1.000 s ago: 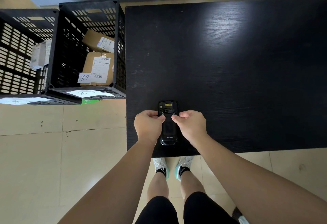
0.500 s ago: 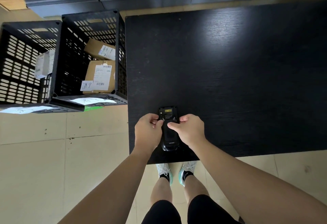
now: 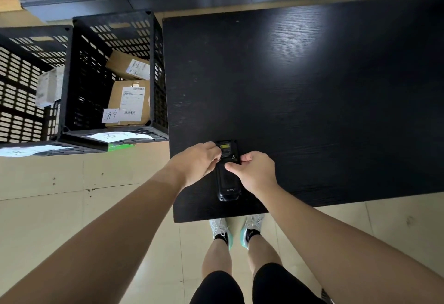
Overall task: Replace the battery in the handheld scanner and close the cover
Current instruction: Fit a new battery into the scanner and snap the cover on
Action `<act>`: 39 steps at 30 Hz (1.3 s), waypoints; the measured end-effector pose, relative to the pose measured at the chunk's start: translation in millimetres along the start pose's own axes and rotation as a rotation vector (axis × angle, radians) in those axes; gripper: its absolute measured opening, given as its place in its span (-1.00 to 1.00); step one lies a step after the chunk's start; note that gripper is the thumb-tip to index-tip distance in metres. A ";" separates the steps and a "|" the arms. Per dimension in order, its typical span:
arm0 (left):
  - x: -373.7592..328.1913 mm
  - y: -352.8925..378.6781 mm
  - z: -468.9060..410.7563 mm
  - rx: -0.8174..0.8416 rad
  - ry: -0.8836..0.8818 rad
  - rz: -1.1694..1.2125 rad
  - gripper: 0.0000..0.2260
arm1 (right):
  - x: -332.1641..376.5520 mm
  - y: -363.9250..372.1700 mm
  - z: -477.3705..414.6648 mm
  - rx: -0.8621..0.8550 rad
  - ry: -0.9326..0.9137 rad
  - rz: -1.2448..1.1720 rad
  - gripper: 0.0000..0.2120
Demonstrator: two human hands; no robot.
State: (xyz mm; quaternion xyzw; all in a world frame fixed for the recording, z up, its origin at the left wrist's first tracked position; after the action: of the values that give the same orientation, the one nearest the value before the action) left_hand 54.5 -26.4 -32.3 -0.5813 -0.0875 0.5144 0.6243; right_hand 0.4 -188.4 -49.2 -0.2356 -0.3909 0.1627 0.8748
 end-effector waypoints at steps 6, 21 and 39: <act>0.3 -2.8 -4.4 0.036 0.010 -0.017 -0.91 | -1.6 1.0 -0.5 -0.006 -0.007 0.002 -0.50; -4.9 0.0 -5.8 0.101 -0.015 -0.132 -0.87 | -5.7 4.2 -2.3 -0.025 -0.003 -0.002 -0.51; -16.1 24.0 24.1 -0.276 -0.587 0.439 -0.69 | -3.6 -6.5 -5.2 0.000 -0.102 0.101 -0.52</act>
State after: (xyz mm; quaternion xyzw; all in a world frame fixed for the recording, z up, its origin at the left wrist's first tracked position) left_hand 17.1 -28.0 -36.5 -0.4929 -0.2045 0.7634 0.3639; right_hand 2.8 -197.1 -50.9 -0.2463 -0.4227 0.2186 0.8443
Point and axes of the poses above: each hand's wrist, its own z-axis away from the middle knuckle, its own y-axis out of the palm, x = y × z, the point moved 4 cm from there along -z, towards the middle knuckle, and after that the axes turned 4 degrees about -y, right-handed, at the moved point
